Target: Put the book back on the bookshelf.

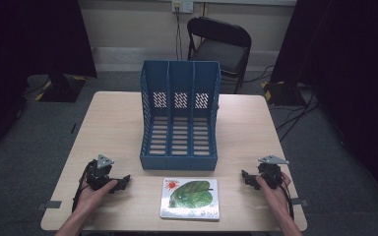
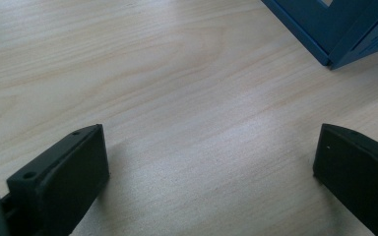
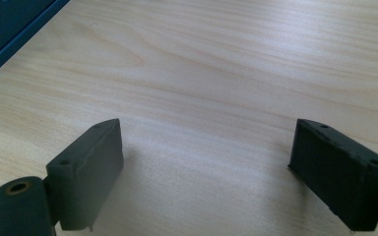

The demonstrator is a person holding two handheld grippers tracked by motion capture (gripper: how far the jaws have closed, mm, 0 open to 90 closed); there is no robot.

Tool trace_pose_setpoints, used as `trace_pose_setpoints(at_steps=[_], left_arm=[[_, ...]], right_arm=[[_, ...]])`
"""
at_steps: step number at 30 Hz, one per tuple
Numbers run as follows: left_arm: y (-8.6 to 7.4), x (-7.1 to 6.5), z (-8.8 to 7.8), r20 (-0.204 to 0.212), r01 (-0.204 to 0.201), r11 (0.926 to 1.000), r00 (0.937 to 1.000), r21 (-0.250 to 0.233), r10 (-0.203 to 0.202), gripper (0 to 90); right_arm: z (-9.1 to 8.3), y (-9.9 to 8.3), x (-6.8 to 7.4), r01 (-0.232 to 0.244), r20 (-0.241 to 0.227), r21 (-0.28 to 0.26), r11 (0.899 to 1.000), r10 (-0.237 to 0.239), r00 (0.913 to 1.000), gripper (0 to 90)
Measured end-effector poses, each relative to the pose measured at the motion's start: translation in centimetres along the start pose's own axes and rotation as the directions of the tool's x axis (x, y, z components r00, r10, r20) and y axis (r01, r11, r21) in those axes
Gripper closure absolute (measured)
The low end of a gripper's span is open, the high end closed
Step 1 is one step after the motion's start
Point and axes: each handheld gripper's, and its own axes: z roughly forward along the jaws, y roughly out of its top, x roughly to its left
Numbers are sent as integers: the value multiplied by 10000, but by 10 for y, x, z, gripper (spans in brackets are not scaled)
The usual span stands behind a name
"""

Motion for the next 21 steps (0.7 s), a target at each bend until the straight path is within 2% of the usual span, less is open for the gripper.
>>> trace_pose_setpoints(at_steps=[11, 16, 19, 21], left_arm=[[0, 0, -1, -59, 158, 9999, 9999, -46, -159, 23], [1, 1, -7, -53, 106, 9998, 9999, 157, -105, 133], [2, 3, -12, -35, 42, 9985, 10000, 550, -40, 159], [2, 3, -12, 25, 56, 9983, 10000, 578, -57, 162]], right_arm=[[0, 0, -1, 43, -50, -2, 10000, -43, 10000, 118], [-2, -1, 0, 48, -50, 62, 10000, -48, 10000, 134], [-3, 0, 1, 128, -139, 104, 9999, -127, 9998, 145], [-4, 0, 3, 167, -138, 111, 9998, -165, 9998, 165]])
